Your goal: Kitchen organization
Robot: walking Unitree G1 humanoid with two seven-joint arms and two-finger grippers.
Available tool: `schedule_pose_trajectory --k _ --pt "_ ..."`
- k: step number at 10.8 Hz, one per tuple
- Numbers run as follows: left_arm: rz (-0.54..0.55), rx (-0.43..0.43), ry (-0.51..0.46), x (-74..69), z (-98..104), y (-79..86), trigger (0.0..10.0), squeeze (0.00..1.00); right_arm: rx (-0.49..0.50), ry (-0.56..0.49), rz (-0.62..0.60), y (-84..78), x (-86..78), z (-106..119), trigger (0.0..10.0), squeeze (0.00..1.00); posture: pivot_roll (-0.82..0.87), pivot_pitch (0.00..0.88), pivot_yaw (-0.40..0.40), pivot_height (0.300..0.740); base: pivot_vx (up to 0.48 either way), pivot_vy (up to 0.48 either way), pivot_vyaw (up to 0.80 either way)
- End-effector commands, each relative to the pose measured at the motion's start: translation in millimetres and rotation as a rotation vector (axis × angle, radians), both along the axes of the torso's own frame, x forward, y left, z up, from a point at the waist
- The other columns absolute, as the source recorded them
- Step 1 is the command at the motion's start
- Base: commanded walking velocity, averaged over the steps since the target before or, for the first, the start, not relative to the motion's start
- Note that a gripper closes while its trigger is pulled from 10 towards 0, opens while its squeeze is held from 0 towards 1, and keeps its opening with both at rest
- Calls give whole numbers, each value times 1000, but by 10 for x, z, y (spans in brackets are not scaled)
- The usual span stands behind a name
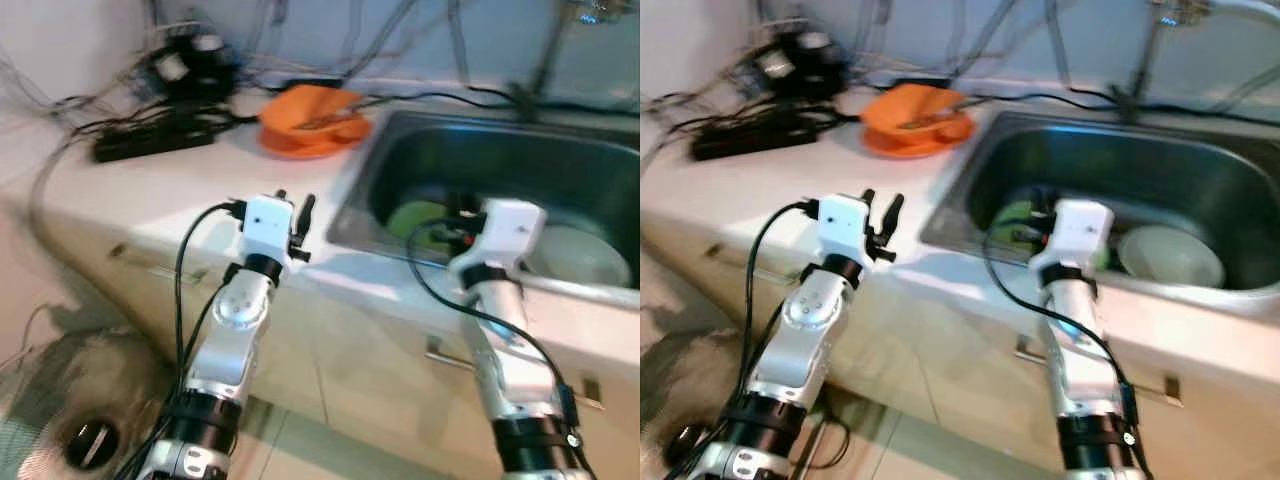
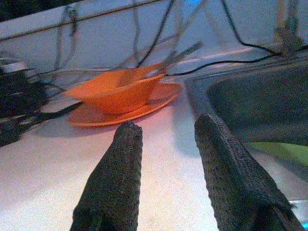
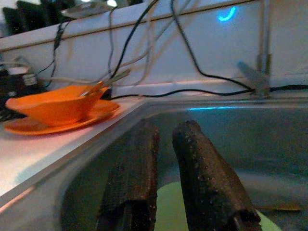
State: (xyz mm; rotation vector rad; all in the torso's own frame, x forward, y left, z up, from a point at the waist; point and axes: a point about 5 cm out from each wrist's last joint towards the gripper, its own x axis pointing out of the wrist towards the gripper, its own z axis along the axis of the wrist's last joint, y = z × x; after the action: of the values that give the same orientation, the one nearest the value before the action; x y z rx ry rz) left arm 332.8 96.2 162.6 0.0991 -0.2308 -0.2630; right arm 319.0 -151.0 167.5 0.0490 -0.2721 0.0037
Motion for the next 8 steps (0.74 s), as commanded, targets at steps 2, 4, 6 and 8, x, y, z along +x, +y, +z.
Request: schedule_pose_trajectory --k 2,4,6,8 --pt "22 3 -8 31 8 48 10000 0 17 -5 -17 16 8 47 10000 0 42 65 99 740 0 337 0" --pt "23 7 -7 39 -8 53 10000 0 33 -3 -16 25 12 56 10000 0 41 66 99 740 0 339 0" --pt "24 11 -6 48 -21 60 10000 0 65 13 -26 10 37 55 10000 0 42 67 98 740 0 339 -375" --pt "24 15 -10 54 -16 60 10000 0 63 17 -50 -15 61 60 10000 0 42 67 98 740 0 165 0"
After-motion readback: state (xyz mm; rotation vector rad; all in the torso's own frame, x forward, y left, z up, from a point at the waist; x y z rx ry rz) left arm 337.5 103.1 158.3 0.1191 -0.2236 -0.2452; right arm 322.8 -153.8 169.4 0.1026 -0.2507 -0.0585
